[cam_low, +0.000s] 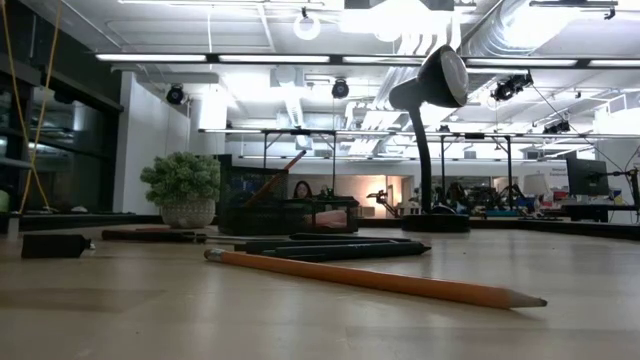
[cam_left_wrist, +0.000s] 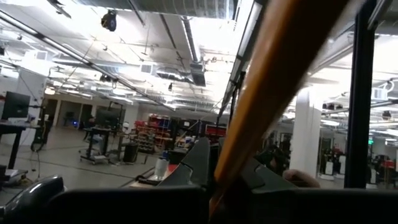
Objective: Pick and place office supplies into organizer
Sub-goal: Put the right orange pencil into the black desk organizer
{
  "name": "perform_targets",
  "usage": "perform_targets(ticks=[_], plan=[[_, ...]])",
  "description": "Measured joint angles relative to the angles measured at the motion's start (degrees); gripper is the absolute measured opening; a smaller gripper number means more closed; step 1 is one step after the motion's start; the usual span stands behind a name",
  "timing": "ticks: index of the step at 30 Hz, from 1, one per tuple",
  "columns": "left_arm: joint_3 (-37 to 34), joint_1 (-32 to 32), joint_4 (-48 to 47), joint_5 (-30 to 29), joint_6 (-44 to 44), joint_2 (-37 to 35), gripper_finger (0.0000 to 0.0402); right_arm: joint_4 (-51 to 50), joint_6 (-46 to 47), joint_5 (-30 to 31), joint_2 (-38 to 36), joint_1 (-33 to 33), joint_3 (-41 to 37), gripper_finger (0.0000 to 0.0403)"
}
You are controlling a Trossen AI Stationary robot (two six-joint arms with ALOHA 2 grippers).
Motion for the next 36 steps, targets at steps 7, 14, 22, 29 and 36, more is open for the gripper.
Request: perform_targets(ticks=[7,14,22,29,36], plan=[[0.0,2.4,-1.0,4.3,0.0,0.0,0.0003,-0.4,1.5,-0.4,-0.1,0.0,0.0,0.0156],[0.0,4.5,-1.5,10.8,-0.5,0.0,0.0003,-0.6,1.5,-0.4,-0.1,1.7,0.0,0.022],[0.0,7.6,-2.2,18.4,-0.7,0.0,0.0004,-2.6,2.0,1.3,0.0,4.0,0.0,0.0226],[0.0,13.9,-10.0,25.6,-0.4,-2.0,0.0005,-5.2,3.3,1.9,0.0,7.3,0.0,0.0227],[0.0,21.4,-22.8,31.2,2.7,-5.6,0.0006,-6.9,3.3,5.5,0.0,10.5,0.0,0.0228]])
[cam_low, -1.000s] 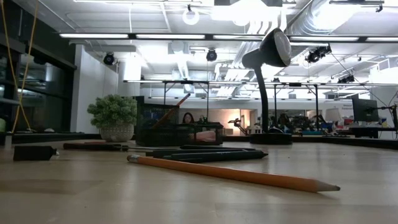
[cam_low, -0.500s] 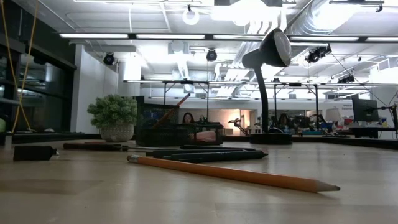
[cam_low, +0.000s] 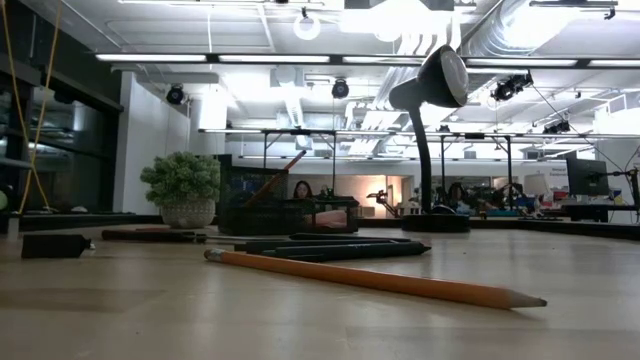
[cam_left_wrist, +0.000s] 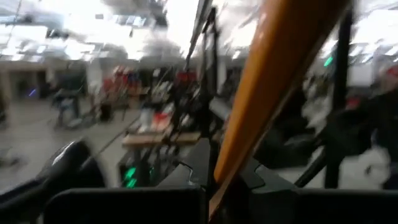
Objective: Pick and place office supplies into organizer
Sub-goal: Put the right orange pencil into the black desk organizer
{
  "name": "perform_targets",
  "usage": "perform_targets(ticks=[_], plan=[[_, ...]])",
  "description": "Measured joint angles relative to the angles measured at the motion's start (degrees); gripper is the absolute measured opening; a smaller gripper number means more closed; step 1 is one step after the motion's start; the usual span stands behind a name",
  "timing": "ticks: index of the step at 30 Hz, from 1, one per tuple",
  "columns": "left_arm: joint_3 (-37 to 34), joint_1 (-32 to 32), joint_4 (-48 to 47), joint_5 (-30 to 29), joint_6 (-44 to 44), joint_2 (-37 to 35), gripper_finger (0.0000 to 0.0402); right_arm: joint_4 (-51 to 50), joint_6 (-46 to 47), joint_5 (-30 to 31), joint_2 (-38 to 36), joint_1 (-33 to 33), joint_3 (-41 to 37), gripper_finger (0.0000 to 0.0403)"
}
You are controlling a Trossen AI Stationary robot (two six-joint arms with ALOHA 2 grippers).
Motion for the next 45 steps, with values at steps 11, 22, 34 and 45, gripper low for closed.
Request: perform_targets(ticks=[11,22,34,45], plan=[[0.0,5.6,-39.7,-15.0,16.6,-0.5,0.0007,-5.3,3.0,5.8,0.2,-1.3,0.0,0.0225],[0.0,5.5,-46.3,-26.5,16.7,4.8,0.0007,-5.9,4.1,5.7,0.2,-3.9,0.0,0.0223],[0.0,5.5,-48.4,-25.6,10.8,12.9,0.0008,-5.9,4.0,5.7,0.2,-4.0,0.0,0.0224],[0.0,5.5,-48.5,-23.1,10.7,13.4,0.0011,-6.1,3.9,5.7,0.2,-4.0,0.0,0.0224]])
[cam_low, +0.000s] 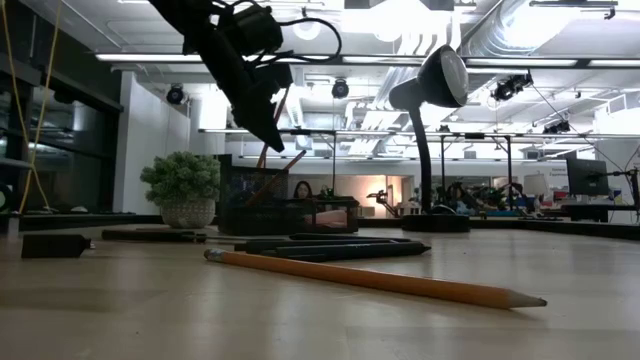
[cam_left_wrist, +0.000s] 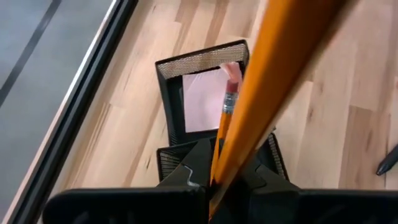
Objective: Pick and place office supplies into organizer
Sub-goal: Put the right orange pencil into the black desk organizer, then put the orange pencil into the black desk organizer
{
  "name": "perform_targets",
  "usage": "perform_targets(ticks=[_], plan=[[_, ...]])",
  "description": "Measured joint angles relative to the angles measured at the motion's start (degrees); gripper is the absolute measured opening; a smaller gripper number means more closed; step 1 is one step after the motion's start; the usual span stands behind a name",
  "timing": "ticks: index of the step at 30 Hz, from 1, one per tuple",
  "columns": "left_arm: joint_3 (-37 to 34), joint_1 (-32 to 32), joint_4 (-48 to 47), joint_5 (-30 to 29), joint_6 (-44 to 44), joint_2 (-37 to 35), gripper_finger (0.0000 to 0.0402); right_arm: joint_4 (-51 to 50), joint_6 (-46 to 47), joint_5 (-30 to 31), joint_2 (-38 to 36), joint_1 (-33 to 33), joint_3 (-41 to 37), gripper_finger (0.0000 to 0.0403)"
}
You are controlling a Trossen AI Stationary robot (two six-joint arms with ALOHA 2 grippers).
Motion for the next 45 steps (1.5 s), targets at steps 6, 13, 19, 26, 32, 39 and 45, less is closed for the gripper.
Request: perform_targets(ticks=[6,13,19,26,32,39,45], plan=[[0.0,0.0,0.0,0.3,-0.4,0.0,0.0059,0.0,0.0,0.0,0.0,0.0,0.0,0.0225],[0.0,0.0,0.1,0.3,-1.9,0.0,0.0126,-0.1,0.0,0.0,0.0,0.0,0.0,0.0225],[0.0,0.0,3.1,0.7,-2.0,-1.6,0.0156,-1.3,0.0,0.1,0.0,0.0,0.0,0.0224],[0.0,0.0,6.3,3.2,-1.7,-7.3,0.0159,-1.9,0.5,0.1,0.0,0.0,0.0,0.0224],[0.0,-3.4,6.1,2.9,-1.2,-13.9,0.0159,-5.2,3.7,-1.5,0.0,0.7,0.0,0.0224],[0.0,-12.0,6.4,1.4,-1.4,-18.3,0.0159,-4.2,3.5,-1.4,2.8,4.5,0.0,0.0224],[0.0,-22.3,6.3,-1.7,-2.1,-18.5,0.0159,-2.8,3.6,3.8,8.5,9.6,0.0,0.0224]])
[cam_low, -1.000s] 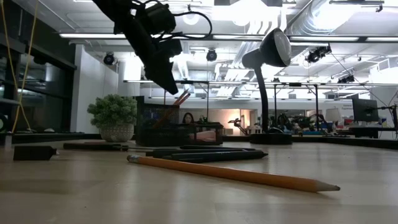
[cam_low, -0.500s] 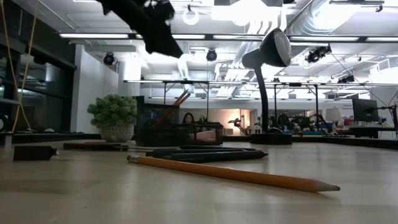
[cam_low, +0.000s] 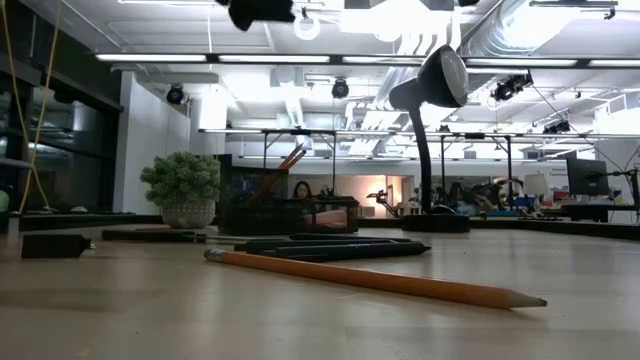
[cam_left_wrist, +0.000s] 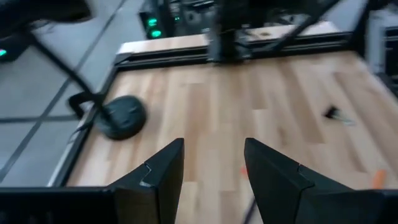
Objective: Pick and place office supplies into organizer
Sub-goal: Put the orange pencil into the black desk organizer
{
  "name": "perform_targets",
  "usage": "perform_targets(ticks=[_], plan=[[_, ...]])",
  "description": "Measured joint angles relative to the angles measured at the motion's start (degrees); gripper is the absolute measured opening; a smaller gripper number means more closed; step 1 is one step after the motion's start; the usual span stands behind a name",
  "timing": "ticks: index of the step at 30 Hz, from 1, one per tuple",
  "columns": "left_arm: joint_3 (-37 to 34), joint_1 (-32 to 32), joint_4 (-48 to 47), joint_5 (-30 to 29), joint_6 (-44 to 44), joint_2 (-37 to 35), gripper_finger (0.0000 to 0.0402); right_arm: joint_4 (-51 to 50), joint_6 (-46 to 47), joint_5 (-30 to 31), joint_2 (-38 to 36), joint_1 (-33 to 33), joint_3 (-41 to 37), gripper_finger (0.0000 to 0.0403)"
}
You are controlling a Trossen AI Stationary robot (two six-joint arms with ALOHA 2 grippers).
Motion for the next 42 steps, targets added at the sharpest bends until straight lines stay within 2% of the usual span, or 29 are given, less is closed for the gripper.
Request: perform_targets(ticks=[6,10,13,17,22,29,33,42], plan=[[0.0,-10.2,-2.0,-0.7,0.3,0.0,0.0159,2.4,2.8,10.8,5.3,4.4,0.9,0.0224],[0.0,-16.0,-4.1,-0.6,2.1,0.0,0.0159,-0.2,1.2,13.1,10.2,6.1,7.1,0.0224],[0.0,-19.4,-5.8,-0.6,3.9,0.1,0.0159,-10.7,2.5,12.0,15.1,6.5,14.7,0.0224],[0.0,-22.5,-8.8,-0.6,5.4,0.2,0.0159,-26.9,9.6,8.6,21.5,5.9,25.5,0.0224],[0.0,-26.7,-15.2,-0.8,6.2,0.2,0.0159,-38.2,20.1,6.4,28.4,5.0,35.2,0.0224],[0.0,-34.5,-21.1,-4.5,7.2,0.2,0.0159,-39.3,30.1,5.4,36.5,4.6,42.0,0.0224],[0.0,-38.0,-21.3,-7.1,8.4,0.2,0.0159,-39.3,36.4,2.5,39.8,4.0,43.7,0.0224],[0.0,-43.8,-19.3,-10.7,7.5,0.2,0.0159,-39.5,40.4,-5.7,44.0,0.9,44.5,0.0224]])
